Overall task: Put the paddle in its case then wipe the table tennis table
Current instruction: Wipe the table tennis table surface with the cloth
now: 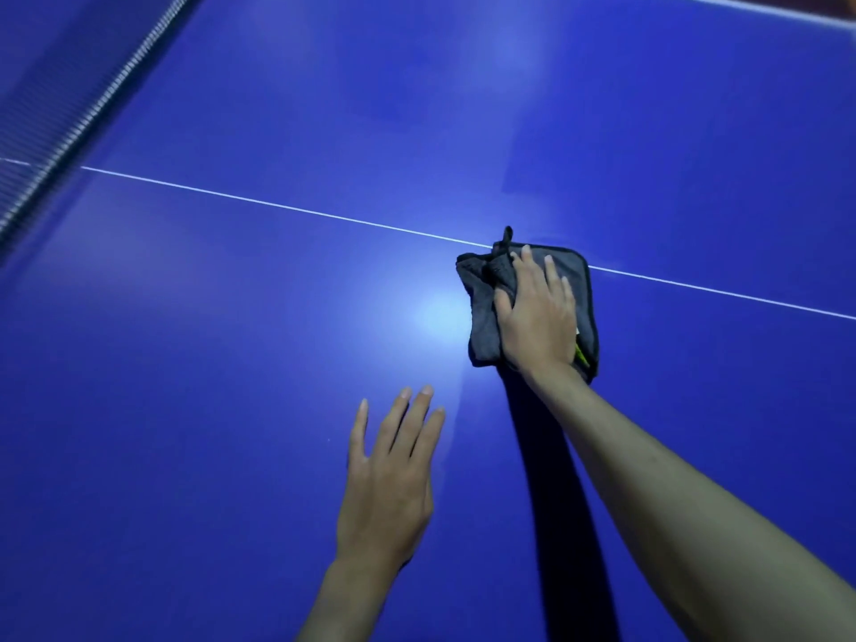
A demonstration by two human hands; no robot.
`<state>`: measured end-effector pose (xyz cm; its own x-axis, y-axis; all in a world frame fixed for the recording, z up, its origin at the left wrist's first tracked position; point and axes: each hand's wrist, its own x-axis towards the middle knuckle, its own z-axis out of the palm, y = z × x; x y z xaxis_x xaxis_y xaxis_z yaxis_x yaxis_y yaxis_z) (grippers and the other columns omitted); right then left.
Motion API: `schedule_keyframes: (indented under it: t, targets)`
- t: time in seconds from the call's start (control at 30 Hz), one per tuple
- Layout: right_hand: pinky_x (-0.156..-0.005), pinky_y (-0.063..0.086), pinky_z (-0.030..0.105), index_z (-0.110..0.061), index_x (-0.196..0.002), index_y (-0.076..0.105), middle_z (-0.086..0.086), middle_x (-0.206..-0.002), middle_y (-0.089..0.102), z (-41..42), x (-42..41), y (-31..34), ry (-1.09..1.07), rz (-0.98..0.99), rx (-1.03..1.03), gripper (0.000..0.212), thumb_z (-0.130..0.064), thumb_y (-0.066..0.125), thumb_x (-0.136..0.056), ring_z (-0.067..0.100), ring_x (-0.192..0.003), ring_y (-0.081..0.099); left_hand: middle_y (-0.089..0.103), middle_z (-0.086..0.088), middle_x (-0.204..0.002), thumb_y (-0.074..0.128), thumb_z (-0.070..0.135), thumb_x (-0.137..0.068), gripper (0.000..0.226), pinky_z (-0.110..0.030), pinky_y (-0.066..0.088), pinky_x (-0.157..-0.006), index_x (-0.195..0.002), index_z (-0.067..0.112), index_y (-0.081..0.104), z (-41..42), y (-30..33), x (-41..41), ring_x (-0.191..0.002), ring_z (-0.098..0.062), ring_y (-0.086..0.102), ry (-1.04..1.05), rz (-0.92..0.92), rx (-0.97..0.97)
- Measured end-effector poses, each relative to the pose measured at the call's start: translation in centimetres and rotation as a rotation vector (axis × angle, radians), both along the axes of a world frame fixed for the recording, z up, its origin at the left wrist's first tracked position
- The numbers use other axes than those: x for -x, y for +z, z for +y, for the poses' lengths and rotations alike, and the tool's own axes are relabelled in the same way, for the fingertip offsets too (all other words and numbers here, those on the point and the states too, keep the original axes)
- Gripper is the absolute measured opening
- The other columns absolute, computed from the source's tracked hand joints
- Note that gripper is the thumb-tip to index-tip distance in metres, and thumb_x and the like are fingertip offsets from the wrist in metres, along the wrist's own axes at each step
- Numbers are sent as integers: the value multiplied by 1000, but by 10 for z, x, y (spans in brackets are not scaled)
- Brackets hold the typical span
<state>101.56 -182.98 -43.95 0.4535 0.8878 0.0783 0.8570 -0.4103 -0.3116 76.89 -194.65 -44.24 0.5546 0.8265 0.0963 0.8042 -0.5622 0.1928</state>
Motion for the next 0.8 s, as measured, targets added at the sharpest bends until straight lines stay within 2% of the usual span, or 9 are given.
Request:
schedule_keyframes:
  t: [0.23,0.4,0.63,0.8]
  targets:
    - [-127,21,48,-17,-150,51,-1,-163,44,7,-2,-1,20,-7,-47,54,-38,48,-101,29,-156,30,30,-6,-167,32,10,-95,59,-63,29,-118,-152,12,46,3,5,0,-154,-28,30,13,38,25]
    - [-127,23,45,-16,-151,52,-1,-164,43,-2,-1,1,63,50,-35,52,-37,51,-103,28,-155,31,30,-8,-167,36,8,-95,57,-60,28,-120,-151,9,46,1,5,-1,-154,-29,29,20,30,23]
    - [-124,30,44,-19,-151,53,0,-164,42,-43,17,0,126,47,-67,52,-35,51,-101,25,-154,33,25,-6,-169,29,11,-97,57,-62,24,-121,-152,13,43,1,5,-1,-155,-29,26,53,66,45]
    - [-121,34,48,-18,-147,56,10,-163,40,-38,15,2,115,86,-38,49,-28,60,-99,32,-150,37,23,-6,-170,21,17,-103,56,-61,23,-122,-155,11,41,2,3,1,-156,-28,24,36,85,37]
